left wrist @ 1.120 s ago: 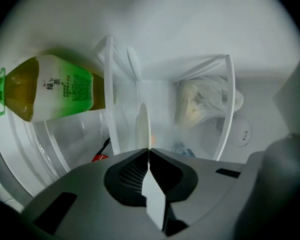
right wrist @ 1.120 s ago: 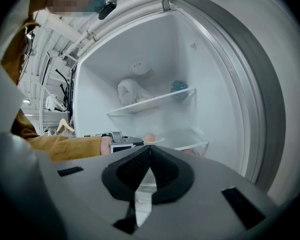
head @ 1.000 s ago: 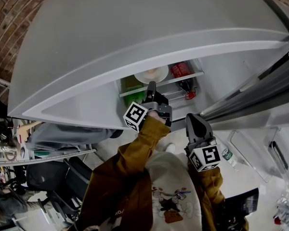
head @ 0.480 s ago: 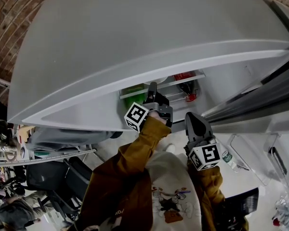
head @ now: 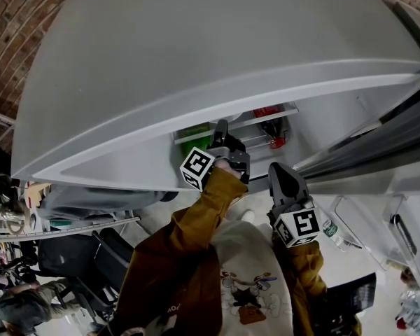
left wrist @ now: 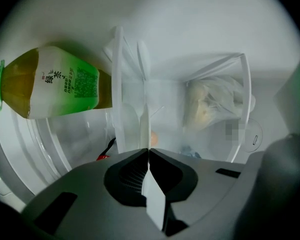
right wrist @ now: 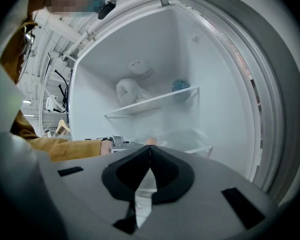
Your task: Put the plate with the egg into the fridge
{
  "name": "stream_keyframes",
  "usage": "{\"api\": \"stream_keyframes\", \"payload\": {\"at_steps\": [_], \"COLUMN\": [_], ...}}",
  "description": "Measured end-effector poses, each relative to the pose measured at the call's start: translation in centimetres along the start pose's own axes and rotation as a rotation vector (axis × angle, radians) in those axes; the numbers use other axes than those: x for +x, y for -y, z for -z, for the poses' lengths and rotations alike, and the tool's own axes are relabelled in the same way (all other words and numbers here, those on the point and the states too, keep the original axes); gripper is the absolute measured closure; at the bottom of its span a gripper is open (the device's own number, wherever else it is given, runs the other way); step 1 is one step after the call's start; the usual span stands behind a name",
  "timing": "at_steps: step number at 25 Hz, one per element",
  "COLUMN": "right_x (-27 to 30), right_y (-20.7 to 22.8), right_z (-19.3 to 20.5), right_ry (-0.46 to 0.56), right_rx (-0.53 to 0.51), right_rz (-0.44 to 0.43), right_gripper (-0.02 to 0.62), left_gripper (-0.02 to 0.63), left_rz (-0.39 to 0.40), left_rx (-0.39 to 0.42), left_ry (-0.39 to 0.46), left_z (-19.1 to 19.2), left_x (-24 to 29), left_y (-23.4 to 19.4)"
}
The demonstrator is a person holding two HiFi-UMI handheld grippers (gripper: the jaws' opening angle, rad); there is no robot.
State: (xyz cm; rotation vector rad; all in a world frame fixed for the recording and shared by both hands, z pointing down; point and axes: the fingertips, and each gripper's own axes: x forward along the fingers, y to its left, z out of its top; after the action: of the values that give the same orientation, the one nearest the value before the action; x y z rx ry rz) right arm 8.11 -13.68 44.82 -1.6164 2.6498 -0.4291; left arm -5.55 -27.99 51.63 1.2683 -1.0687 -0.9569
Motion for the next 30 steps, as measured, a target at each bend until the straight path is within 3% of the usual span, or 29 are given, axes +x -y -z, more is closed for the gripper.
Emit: {"api": "stream_keyframes", "payload": {"at_steps": [13,17,22,25,30], "right_x": [-0.2,-0.4,-0.8,-0.9,-1.3], "right_y": [-0.6,-0.8,-1.0,-1.1,-1.3], "right_z": [-0.2,-0.2,-0.1,0.0,0.0], "right_ry": [0.004,0.006,0.009,0.011,0.014], "right_rx": [0.004,-0.008,-0.002,-0.002,-0.004], "right_rz": [0.008,0.001,0.003,0.002,-0.002], "right_gripper": [0.592,0.592,0.592,0.592,0.592], "left_gripper": [0.584,0.481,0.398,0.243,0.216], "left_rz": [-0.022,-0.011,-0.027,-0.025,-0.013], "left_rx": [-0.045,-0.052,-0.032,-0.035,-0.075], "left_ry": [-0.013,-0.015,-0.012,-0.007,0.0], "left_z": [-0.2,-0.3,-0.5,-0.5,-1.0], "left_x": [0.0,0.1,-0.1,0.2,0.2], "left_y": [0.1,0.9,1.5,2.6,2.8]}}
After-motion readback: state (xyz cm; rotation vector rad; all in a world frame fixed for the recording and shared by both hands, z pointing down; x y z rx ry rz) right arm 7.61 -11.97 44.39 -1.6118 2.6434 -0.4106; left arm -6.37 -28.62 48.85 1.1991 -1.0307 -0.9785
